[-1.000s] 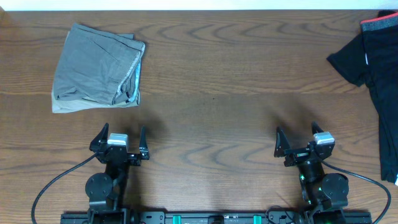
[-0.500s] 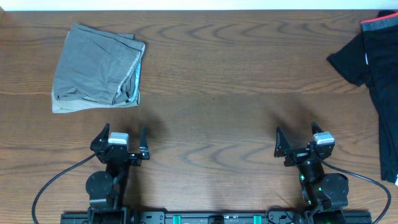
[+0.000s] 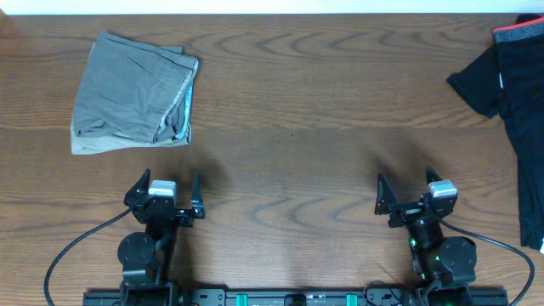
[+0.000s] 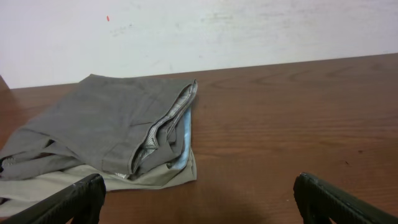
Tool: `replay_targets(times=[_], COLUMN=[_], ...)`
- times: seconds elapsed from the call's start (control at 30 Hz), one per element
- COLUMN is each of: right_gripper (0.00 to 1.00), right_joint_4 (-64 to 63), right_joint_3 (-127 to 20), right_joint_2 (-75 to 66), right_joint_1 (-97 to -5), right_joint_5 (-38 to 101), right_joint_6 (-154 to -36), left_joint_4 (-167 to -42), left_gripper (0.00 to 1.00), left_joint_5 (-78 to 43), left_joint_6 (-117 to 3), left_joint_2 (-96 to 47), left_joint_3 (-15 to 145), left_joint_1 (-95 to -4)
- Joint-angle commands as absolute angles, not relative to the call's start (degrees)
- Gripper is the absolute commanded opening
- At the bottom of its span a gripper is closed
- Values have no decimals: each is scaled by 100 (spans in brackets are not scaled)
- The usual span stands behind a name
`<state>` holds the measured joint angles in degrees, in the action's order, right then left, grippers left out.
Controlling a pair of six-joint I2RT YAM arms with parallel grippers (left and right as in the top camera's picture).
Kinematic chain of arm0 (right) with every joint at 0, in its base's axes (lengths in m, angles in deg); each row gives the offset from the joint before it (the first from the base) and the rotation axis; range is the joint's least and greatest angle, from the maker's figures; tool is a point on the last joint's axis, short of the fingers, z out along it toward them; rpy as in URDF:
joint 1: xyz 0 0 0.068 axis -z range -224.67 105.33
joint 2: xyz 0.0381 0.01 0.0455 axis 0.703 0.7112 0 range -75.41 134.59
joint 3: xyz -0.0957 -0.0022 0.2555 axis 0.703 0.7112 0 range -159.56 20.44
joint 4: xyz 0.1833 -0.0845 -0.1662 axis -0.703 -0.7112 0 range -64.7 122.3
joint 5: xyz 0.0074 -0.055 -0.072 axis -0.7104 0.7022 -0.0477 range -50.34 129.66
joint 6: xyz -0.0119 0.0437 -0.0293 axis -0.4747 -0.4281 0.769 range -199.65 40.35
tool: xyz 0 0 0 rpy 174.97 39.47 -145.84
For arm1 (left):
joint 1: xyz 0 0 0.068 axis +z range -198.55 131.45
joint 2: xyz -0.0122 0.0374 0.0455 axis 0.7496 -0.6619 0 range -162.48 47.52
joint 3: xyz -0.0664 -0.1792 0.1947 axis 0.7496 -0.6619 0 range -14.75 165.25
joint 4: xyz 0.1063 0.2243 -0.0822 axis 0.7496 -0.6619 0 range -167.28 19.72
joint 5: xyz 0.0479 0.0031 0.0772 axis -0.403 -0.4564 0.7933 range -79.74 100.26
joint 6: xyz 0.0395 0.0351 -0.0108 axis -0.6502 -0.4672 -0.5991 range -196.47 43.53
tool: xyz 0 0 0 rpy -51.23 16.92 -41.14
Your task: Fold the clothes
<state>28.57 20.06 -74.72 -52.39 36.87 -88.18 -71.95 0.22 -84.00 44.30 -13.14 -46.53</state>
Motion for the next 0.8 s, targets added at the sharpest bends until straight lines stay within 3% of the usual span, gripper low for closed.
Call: replay_targets(times=[0.0,0.3,0.53,0.77], right_gripper=[99,99,99,99], right_joint_4=[2838,2989,3303,3511], right_joint_3=[2012,2012,2012,2012], right_joint_2=[-7503,-7503,-7503,-7503], right_joint_1=[-5220,-5218,-5220,-5220], right_joint_5=[3641,3888,3503,3025], right_joint_6=[-8882,-8838,-9048,-9610], left_joint_4=[-7320,-7116,-7243,-7022], left_gripper=[98,98,98,98], left_joint_5=[28,-127,-1110,-1182], left_joint_6=[-8391,-7971,-7405,-7353], left_joint_2=[4428,4428,4404,4404], left_joint_3=[-1452,-1452,-1448,-1439], left_joint_1=[-4677,-4677,-4677,-4677])
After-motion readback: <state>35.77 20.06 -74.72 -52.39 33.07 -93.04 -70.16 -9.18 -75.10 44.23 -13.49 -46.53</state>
